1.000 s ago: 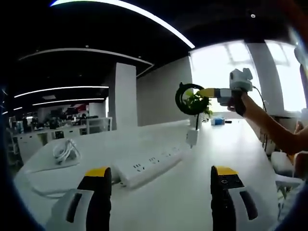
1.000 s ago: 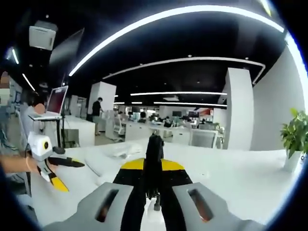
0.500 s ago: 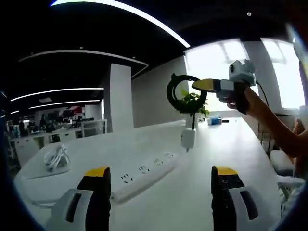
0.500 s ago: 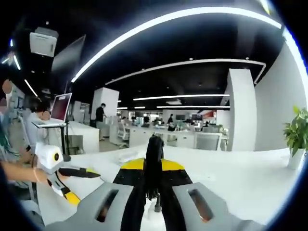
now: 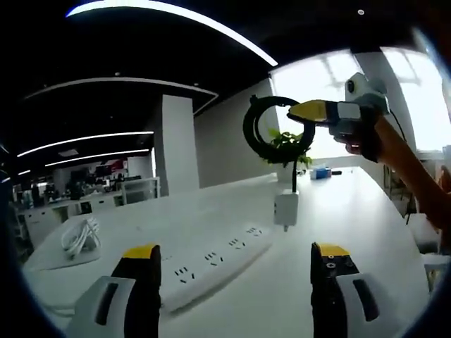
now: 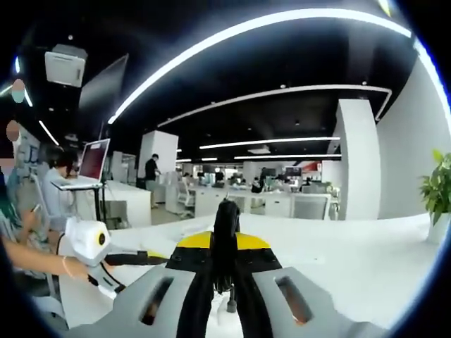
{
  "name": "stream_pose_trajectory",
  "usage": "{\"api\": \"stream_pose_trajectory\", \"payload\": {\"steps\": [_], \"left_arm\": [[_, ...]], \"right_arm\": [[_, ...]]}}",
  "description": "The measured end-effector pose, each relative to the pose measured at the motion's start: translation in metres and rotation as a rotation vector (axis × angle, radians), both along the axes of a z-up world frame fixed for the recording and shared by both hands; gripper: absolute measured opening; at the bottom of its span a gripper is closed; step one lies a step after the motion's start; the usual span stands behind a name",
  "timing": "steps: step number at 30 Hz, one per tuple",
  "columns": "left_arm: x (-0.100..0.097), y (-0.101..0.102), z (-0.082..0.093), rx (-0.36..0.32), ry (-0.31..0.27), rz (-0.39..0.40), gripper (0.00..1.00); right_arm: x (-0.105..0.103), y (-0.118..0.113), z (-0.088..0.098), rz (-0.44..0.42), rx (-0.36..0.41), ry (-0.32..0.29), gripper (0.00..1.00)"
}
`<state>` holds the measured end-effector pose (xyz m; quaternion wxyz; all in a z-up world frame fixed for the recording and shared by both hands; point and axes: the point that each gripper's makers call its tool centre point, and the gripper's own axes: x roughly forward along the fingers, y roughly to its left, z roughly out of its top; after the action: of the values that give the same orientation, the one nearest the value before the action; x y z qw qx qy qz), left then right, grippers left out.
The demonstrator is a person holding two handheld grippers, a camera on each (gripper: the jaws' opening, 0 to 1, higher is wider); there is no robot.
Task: Straighten the power strip on the desk, plug the charger into it
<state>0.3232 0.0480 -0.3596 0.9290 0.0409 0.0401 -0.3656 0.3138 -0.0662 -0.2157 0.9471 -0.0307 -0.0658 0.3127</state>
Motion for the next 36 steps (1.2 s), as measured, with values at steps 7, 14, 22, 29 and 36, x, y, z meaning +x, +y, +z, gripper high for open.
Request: {"api": "stream_pose_trajectory", "payload": {"steps": [7,14,22,29,36], "left_arm": [[0.0,-0.016,0.001,-0.005,0.003,-0.023,0.89],[-0.003,-0.034,0.001,-0.006,0.003,-0.06,0.88],[-0.008,-0.043,0.007,-0.021,-0.005,-0.078,0.87],[-0.02,-0.055,0.007,-0.022,-0.009,-0.102,0.87],[-0.027,-0.067,0.006,-0.015,-0.014,-0.122,0.87]], "right_arm": [[-0.004,0.007,0.001,0.016,0.004,-0.001,0.06],[-0.008,0.012,0.005,0.031,0.008,-0.005,0.06],[-0.011,0.017,0.007,0.034,-0.013,-0.016,0.06],[-0.014,0.022,0.007,0.044,-0.013,-0.021,0.06],[-0.017,0.027,0.006,0.053,-0.018,-0.031,0.06]]}}
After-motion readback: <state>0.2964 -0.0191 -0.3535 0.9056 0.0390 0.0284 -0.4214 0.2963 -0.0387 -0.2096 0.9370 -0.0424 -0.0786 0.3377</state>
